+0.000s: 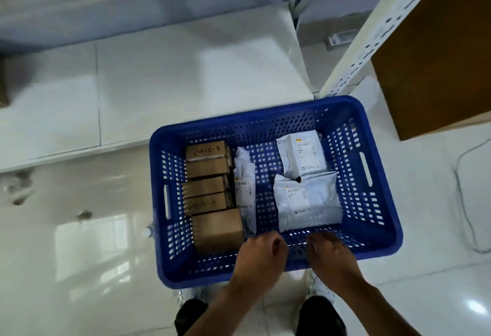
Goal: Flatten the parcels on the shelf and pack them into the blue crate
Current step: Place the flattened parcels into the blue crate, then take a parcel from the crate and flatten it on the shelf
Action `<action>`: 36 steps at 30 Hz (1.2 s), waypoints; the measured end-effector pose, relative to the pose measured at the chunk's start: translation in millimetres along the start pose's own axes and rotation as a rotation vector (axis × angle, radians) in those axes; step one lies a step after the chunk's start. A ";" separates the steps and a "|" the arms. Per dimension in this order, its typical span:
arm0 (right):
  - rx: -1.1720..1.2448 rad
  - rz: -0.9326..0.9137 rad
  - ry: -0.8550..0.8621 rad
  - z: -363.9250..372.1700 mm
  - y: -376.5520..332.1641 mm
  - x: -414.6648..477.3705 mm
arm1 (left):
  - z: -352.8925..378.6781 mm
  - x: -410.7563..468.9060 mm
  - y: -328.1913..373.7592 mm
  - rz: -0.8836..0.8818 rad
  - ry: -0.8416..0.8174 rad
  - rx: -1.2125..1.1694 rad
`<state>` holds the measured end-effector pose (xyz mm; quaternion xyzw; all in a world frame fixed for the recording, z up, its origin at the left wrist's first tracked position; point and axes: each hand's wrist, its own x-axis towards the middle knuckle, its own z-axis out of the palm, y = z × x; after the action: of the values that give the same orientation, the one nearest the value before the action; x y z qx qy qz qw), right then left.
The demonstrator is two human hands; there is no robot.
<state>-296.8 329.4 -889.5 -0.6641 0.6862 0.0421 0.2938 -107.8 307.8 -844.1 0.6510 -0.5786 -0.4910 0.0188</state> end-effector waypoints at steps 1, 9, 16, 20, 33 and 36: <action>-0.012 0.003 -0.032 -18.2 -12.9 -4.8 | -17.0 -3.3 5.4 -0.005 0.018 0.002; -0.063 -0.054 -0.042 -117.8 -71.4 -18.7 | -137.4 -38.5 57.4 0.003 0.102 0.016; 0.021 -0.035 0.005 -210.7 -117.0 -38.0 | -221.1 -92.9 109.3 0.028 0.183 -0.042; 0.022 -0.098 -0.025 -268.9 -149.7 -53.7 | -270.2 -123.3 139.6 0.028 0.177 -0.070; 0.023 -0.420 0.277 -466.5 -293.9 -67.8 | -454.0 -231.8 254.8 0.178 0.453 -0.064; 0.002 -0.453 0.337 -513.6 -325.9 -74.3 | -494.0 -256.3 286.1 0.245 0.529 0.003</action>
<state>-174.1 127.9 -323.9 -0.7978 0.5596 -0.1362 0.1781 47.4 142.7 -260.8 0.6818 -0.6285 -0.2976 0.2272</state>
